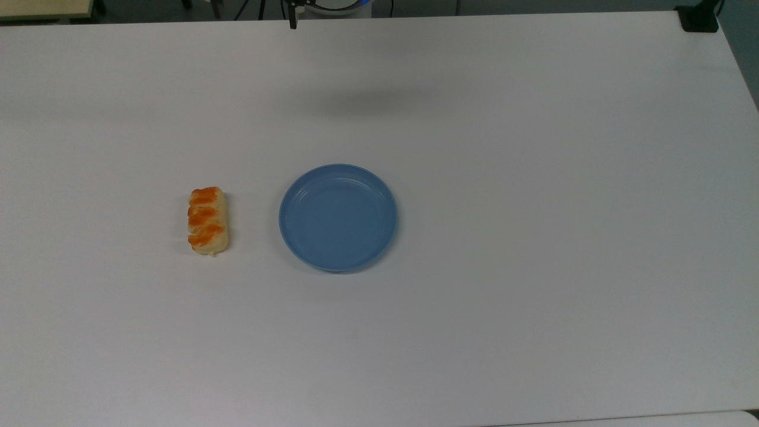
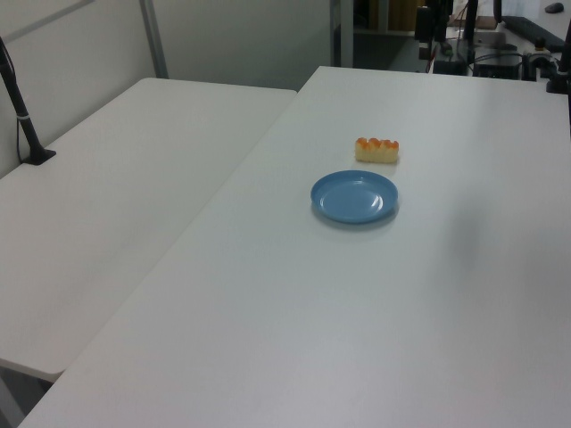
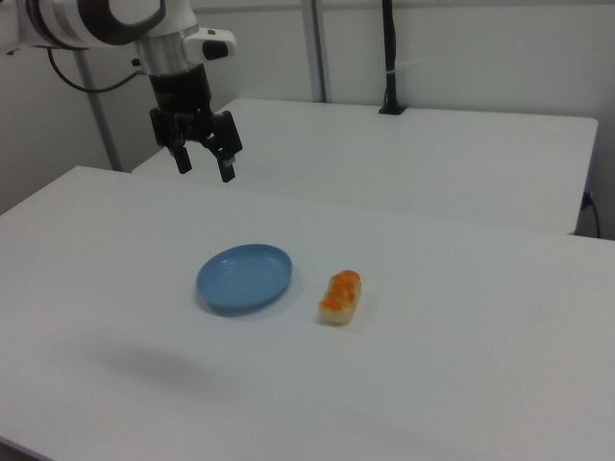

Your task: Put the bread onto the plate

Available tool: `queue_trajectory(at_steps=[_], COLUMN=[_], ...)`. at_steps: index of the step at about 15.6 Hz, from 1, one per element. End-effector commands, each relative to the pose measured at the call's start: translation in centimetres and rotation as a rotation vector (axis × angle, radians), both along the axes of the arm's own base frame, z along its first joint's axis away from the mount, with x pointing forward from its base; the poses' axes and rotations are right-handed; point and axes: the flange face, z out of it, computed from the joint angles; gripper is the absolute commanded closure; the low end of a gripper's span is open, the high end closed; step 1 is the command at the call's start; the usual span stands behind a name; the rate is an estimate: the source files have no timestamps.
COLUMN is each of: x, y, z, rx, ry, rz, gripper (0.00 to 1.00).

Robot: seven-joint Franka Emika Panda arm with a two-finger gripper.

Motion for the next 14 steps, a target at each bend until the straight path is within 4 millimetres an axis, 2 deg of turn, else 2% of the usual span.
queue_trajectory(at_steps=[1,14], x=[-0.94,-0.69], y=[-0.09,-1.01], z=[0.53,0.30], rx=[0.013,0.012], ry=[0.019,0.013], rz=[0.055,0.048], gripper=[0.00,0.00])
